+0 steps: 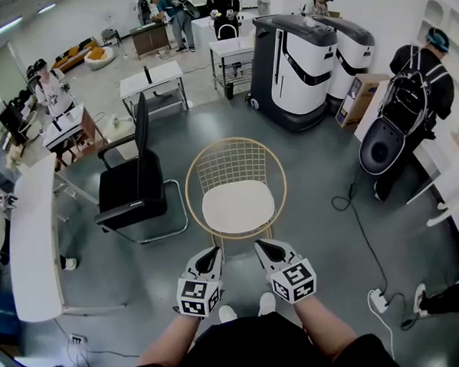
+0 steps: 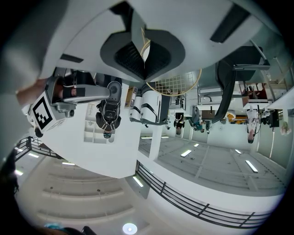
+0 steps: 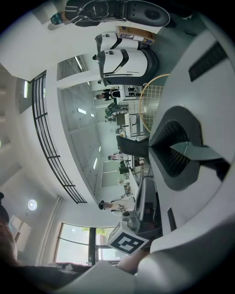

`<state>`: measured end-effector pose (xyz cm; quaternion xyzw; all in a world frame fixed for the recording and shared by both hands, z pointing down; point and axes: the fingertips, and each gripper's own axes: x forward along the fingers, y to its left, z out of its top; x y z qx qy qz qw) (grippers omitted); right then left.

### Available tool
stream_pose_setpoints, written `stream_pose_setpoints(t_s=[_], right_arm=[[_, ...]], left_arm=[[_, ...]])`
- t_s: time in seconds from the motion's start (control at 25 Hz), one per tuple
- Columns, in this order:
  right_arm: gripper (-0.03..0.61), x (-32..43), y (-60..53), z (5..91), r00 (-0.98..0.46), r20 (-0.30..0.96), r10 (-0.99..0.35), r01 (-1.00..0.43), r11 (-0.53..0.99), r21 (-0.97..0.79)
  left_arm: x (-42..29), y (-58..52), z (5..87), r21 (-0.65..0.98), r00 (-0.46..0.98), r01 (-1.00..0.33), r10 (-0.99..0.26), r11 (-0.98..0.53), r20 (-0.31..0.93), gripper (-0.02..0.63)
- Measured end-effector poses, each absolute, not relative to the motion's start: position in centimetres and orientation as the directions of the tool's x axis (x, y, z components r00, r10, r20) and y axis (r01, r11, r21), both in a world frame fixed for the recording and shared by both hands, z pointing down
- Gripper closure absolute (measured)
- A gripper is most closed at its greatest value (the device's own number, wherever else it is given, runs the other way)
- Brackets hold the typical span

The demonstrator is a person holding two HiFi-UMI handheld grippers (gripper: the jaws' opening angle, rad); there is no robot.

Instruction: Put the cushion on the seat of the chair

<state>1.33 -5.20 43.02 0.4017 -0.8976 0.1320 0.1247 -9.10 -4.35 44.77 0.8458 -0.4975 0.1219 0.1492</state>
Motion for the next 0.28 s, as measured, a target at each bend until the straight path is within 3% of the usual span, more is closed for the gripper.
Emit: stream_pose_setpoints(t_s=[0.28], right_arm=[[0.567,1.63,-5.69,42.78,-0.647,0.327,-0.689,-0.754,0.643,-0.136]], left_arm=[[-8.73,-4.87,44.43,0.131,0.474,-0.879,-0.807,-0.459,0.351,0.597]])
